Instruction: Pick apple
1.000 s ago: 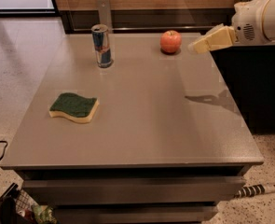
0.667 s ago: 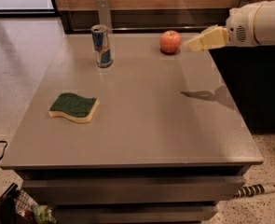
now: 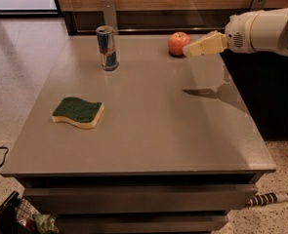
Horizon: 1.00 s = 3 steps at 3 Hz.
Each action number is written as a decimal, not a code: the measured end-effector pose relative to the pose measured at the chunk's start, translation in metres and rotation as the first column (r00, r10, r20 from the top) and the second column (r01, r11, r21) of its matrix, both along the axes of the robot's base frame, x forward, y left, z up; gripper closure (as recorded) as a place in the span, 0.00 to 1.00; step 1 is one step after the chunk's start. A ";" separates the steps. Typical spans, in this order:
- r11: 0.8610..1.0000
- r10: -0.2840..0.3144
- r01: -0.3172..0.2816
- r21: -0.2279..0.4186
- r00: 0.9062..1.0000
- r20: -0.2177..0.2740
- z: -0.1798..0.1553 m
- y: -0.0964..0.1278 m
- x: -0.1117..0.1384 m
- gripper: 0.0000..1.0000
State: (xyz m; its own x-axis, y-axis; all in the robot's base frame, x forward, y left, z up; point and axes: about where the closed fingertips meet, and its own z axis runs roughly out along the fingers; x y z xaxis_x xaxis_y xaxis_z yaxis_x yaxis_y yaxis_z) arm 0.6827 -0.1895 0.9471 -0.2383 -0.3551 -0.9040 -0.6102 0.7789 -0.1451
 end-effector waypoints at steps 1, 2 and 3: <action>0.999 0.005 -0.006 0.044 0.999 0.031 -0.021 0.008 0.035 0.00; 0.996 0.005 -0.011 0.092 0.998 0.063 -0.049 0.014 0.078 0.00; 0.995 -0.006 0.000 0.103 0.998 0.063 -0.068 0.012 0.103 0.00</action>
Offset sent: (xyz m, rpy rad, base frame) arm 0.1109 0.0127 -0.0667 0.1345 -0.0966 0.0043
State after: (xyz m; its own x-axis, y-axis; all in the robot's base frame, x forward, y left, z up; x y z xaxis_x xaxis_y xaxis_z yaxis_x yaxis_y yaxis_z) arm 0.7854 -0.1778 0.8794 -0.1809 -0.2584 -0.9489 -0.6001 0.7934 -0.1017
